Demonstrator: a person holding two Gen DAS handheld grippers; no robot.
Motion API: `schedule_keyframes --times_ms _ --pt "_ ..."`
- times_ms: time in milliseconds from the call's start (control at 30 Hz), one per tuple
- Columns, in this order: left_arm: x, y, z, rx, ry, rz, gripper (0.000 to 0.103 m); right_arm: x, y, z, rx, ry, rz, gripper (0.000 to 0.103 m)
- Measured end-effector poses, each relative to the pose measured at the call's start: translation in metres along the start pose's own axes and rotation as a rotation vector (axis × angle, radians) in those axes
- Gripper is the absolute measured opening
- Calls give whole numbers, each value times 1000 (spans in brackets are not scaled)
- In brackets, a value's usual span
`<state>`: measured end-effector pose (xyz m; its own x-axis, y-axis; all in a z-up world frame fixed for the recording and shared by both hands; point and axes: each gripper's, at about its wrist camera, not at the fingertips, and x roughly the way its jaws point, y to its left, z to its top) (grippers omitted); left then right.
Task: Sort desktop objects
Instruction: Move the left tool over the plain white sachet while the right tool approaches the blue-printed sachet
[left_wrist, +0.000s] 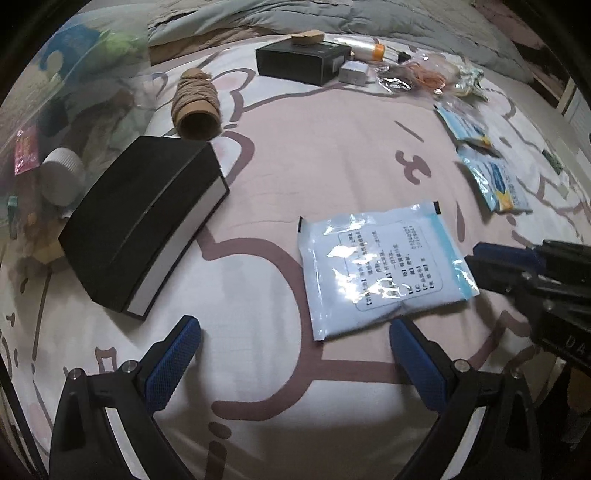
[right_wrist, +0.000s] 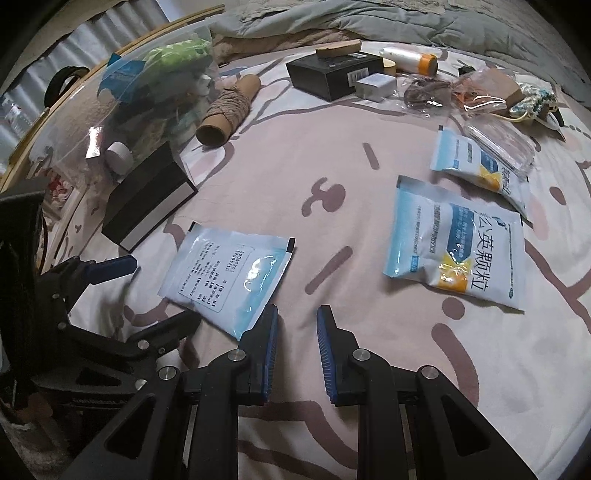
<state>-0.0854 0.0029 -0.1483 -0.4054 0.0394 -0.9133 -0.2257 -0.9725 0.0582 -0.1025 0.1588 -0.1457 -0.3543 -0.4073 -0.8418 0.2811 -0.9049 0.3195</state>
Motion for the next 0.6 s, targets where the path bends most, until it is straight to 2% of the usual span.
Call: schedule_keyframes --times_ms 133,267,367,467,533,567,600 --pt "-13 6 4 -44 -26 -139 103 -15 -15 2 70 -61 14 22" --pt "-34 12 9 -59 -134 -161 103 -36 -30 5 139 -159 7 22" --pt "-39 12 13 -84 -184 -207 103 -51 -39 8 170 -244 -64 22" --pt "-35 5 17 -86 -198 -218 103 -64 -48 13 170 -320 -162 24" --pt "-30 -5 20 -70 -201 -213 103 -67 -57 15 187 -333 -196 45" --pt "-28 -8 21 -64 -204 -208 103 -67 -62 15 206 -336 -219 79" --pt "-26 -12 22 -62 -210 -198 103 -69 -67 16 221 -345 -236 98"
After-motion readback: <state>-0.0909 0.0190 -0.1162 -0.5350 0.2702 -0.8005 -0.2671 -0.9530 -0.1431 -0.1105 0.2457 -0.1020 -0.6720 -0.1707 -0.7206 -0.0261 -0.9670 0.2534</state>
